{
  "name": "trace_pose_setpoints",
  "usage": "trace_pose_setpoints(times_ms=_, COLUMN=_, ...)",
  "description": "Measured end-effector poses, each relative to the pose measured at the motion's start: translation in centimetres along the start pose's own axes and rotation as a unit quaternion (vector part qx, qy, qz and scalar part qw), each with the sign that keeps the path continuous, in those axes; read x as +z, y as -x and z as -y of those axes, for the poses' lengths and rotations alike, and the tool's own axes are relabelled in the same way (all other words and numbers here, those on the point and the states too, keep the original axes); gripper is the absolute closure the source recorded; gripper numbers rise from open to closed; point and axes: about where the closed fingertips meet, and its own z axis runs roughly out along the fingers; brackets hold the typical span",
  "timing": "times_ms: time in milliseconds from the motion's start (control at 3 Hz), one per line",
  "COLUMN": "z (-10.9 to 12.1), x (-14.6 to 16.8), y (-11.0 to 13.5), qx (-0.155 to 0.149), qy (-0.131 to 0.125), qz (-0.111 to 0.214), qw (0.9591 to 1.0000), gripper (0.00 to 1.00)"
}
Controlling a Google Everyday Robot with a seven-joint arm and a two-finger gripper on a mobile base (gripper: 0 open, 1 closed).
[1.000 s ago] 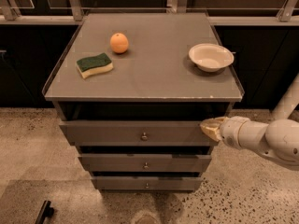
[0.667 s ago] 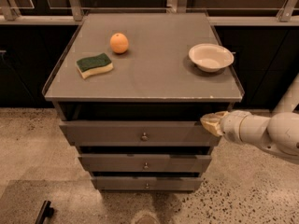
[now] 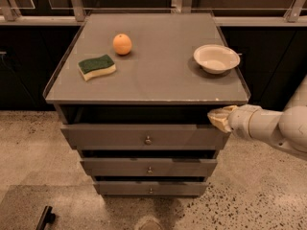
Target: Open top drawer
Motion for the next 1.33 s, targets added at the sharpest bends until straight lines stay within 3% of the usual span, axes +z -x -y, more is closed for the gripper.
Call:
trace_pose_setpoints(times_ms=667, z=0.1, x=1.8, y=-1.9, qx=0.051, qy=-0.043, qz=0.033, qw=0.9972, gripper=1.00)
trace_pose_setpoints(times_ms=1000, z=0.6, x=3.6, y=-1.4, qx=0.056, qy=-0.066, qz=0.051, qw=0.9949, gripper=1.00)
trace_pose_setpoints(times_ms=1333, z=0.9, x=5.5, y=0.0, qx=0.039, qy=-0.072, qz=0.053, qw=0.9952, gripper=1.00)
